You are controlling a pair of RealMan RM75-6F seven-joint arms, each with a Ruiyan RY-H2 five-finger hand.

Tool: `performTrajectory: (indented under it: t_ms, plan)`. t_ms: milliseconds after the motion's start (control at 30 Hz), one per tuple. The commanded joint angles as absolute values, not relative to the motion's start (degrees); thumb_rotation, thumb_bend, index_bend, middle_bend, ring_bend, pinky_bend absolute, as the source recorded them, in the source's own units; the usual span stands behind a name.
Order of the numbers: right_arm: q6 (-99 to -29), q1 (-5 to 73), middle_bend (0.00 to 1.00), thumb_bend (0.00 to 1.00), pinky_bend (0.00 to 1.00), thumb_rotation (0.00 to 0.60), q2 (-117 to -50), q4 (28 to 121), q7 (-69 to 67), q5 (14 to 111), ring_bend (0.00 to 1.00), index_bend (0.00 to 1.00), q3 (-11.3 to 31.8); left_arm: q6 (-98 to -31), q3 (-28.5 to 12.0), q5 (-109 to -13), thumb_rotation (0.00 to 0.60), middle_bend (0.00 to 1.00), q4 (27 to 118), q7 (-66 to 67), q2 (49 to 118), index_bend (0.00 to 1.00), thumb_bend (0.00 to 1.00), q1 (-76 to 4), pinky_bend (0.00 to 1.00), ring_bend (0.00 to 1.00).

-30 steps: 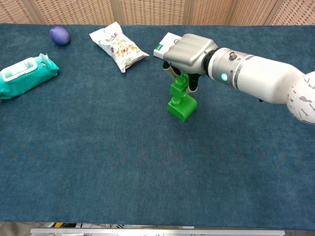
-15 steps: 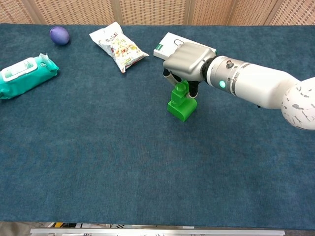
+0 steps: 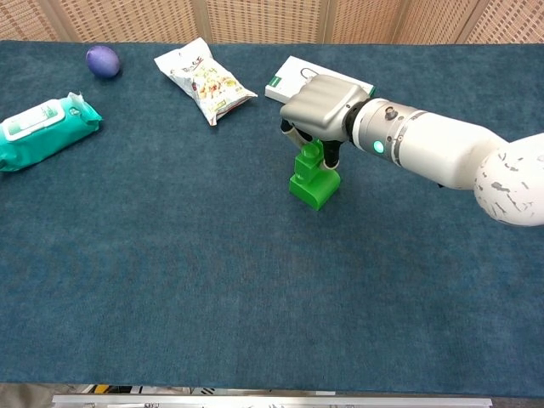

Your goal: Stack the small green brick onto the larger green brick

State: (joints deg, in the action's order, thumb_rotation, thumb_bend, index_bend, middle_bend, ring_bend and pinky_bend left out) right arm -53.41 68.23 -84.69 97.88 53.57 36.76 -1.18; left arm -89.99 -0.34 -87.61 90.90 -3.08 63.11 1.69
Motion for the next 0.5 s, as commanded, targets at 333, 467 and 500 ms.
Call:
performTrajectory:
  t_ms: [333,467,500]
  plan:
    - [-54.3,68.5,0.5,0.2,0.4,0.6,-85.1,98.2,54.5,35.9,0.34,0.58,-1.7,-89.9,-0.3,-87.6,0.6,0.21,90.5,-3.5,63.2,0.09,0.23,1.7,0.21,0.21]
    - [-54.6,68.6,0.5,0.2,0.4,0.6,-85.2,98.2,54.7,35.6,0.34,0.58,-1.8,-89.8,-0.3,-87.7,0.6,0.21,90.4,-3.6,63.2,0.09,0.23,1.6,0.21,0.21]
    - [-54.7,68.5,0.5,0.2,0.4,0.6,-85.3,98.2,54.8,35.5,0.34,0.58,-1.8,-89.8,-0.3,-87.7,0.6,0.21,90.3,-3.7,63.2,0.09,0.23,1.6,0.21,0.21]
